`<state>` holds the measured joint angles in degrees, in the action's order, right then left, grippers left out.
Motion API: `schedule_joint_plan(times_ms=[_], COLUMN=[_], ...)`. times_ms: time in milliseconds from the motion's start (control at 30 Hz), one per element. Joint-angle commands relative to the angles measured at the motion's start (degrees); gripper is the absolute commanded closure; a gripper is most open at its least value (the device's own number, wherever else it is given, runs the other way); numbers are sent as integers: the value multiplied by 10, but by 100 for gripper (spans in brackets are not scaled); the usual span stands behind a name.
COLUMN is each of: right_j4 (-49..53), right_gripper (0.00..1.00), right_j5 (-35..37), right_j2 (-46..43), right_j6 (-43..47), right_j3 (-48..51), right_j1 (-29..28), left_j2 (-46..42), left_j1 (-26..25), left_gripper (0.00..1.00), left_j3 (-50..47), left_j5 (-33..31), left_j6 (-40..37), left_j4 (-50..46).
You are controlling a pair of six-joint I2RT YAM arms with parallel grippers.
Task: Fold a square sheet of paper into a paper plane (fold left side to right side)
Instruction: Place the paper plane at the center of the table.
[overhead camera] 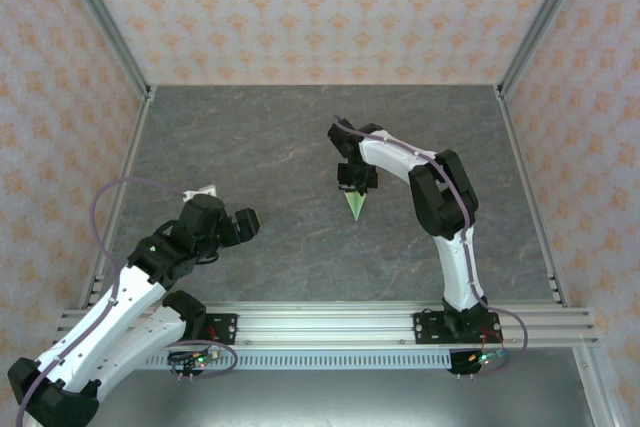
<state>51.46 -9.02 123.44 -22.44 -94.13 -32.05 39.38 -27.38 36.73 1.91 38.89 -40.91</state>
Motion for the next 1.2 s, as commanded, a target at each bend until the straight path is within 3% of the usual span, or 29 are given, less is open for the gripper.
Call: schedule_joint_plan(times_ms=[0, 300, 800, 1000, 1167], right_j4=[29, 33, 94, 78, 51], right_gripper=[85, 79, 64, 50, 37], right_j5=[15, 11, 69, 75, 123], right_j2=[19, 9, -56, -154, -267], right_j6=[3, 10, 29, 32, 55], right_j3=[-10, -10, -28, 12, 64], right_j1=[3, 1, -13, -13, -10], left_j2=[-4, -4, 37, 66, 102], left_j1=[-3, -3, -3, -3, -2], left_gripper=[6, 5, 4, 0, 0], left_j3=[17, 19, 37, 60, 88], left_j5=[2, 0, -50, -108, -176], left_j6=[-12, -14, -21, -26, -38], left_j4=[-2, -6, -3, -8, -2])
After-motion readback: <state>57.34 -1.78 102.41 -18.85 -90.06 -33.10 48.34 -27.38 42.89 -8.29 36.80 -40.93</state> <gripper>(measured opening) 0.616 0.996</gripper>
